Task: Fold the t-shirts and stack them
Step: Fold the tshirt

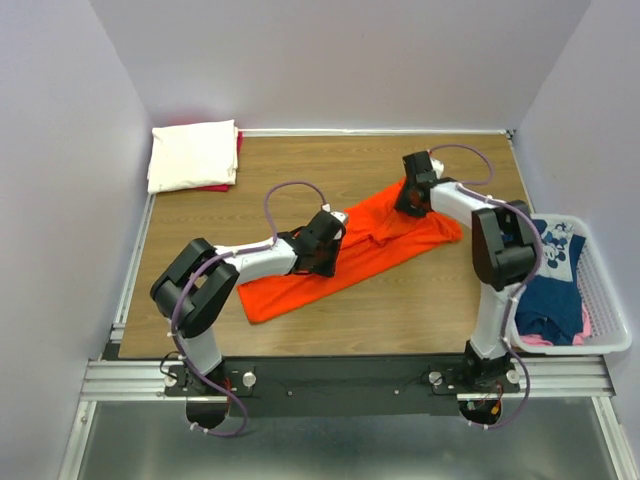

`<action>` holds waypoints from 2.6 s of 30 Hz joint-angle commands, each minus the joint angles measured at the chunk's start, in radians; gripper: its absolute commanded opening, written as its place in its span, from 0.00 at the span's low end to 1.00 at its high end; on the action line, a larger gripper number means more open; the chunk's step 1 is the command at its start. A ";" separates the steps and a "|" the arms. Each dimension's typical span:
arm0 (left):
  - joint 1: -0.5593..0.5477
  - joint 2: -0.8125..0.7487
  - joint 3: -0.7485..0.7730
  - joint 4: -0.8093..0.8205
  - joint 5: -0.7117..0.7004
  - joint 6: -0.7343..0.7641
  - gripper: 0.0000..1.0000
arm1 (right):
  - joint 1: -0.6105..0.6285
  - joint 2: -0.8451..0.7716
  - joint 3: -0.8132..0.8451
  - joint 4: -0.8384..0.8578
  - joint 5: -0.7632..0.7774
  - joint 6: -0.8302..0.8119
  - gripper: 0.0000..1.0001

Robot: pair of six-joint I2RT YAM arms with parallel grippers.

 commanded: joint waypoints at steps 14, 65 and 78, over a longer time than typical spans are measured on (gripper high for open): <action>-0.026 0.062 0.244 0.103 0.120 -0.112 0.38 | -0.002 0.414 0.691 -0.027 -0.210 -0.229 0.58; -0.152 0.097 0.147 0.047 -0.003 -0.074 0.34 | -0.002 0.580 0.871 -0.079 -0.125 -0.341 0.68; 0.000 -0.136 0.034 0.057 0.047 -0.075 0.36 | -0.004 0.162 0.633 -0.126 -0.087 -0.236 0.79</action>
